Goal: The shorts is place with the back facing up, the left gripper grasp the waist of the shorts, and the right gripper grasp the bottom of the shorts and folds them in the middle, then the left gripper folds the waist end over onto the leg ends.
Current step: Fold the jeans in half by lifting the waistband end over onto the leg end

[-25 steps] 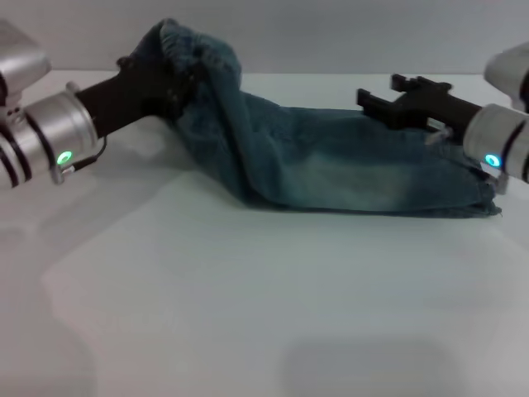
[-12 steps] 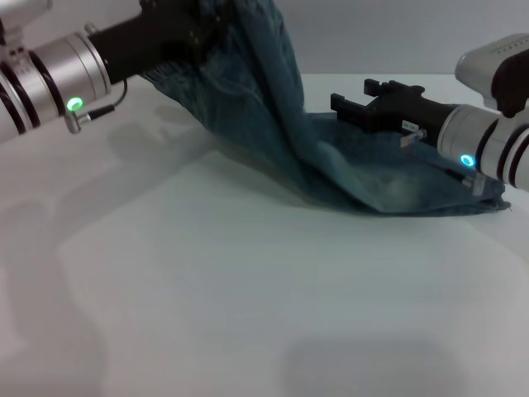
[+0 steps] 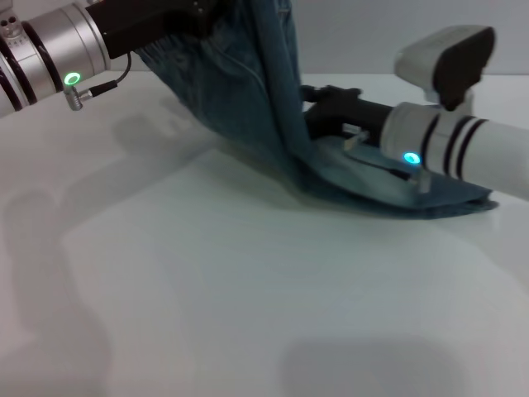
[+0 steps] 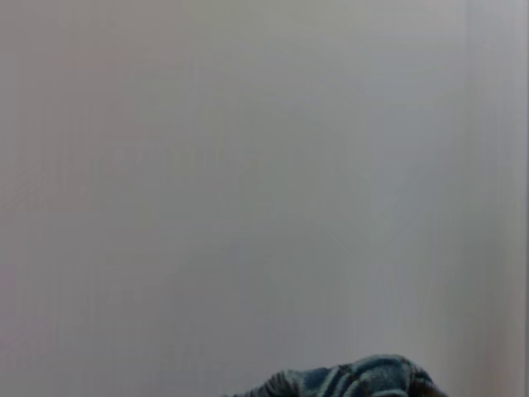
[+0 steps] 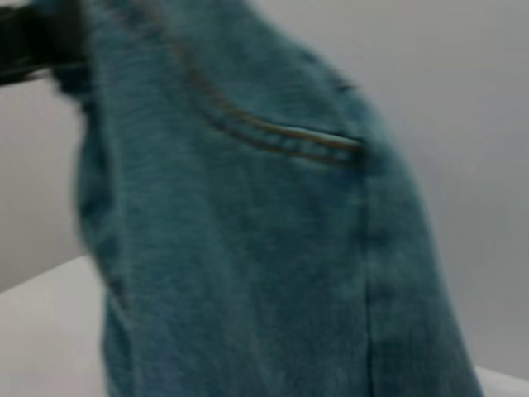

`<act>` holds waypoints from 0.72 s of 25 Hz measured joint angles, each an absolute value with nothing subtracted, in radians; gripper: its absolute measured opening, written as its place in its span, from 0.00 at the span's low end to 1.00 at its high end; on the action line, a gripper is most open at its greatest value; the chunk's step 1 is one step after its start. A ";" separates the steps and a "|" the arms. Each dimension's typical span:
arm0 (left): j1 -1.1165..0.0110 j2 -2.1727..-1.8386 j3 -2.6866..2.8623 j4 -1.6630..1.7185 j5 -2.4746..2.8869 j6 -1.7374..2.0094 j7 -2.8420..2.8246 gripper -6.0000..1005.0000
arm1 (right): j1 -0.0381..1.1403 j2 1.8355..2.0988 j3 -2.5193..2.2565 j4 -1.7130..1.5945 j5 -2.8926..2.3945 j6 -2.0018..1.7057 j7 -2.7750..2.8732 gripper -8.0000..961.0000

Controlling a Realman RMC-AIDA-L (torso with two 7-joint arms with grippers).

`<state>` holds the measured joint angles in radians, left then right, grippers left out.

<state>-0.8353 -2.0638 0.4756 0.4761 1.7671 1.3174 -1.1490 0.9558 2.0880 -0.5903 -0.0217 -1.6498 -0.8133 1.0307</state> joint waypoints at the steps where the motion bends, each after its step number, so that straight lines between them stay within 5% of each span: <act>1: -0.837 -2.064 0.476 0.477 1.766 1.321 -1.150 0.11 | 0.968 2.089 -0.591 -0.010 -1.653 -0.819 1.031 0.71; 12: -0.838 -2.066 0.475 0.477 1.754 1.345 -1.154 0.11 | 1.061 2.091 -0.591 0.055 -1.657 -0.884 1.036 0.71; 18: -0.826 -2.066 0.481 0.469 1.744 1.349 -1.154 0.11 | 1.007 2.088 -0.587 0.043 -1.656 -0.875 1.037 0.71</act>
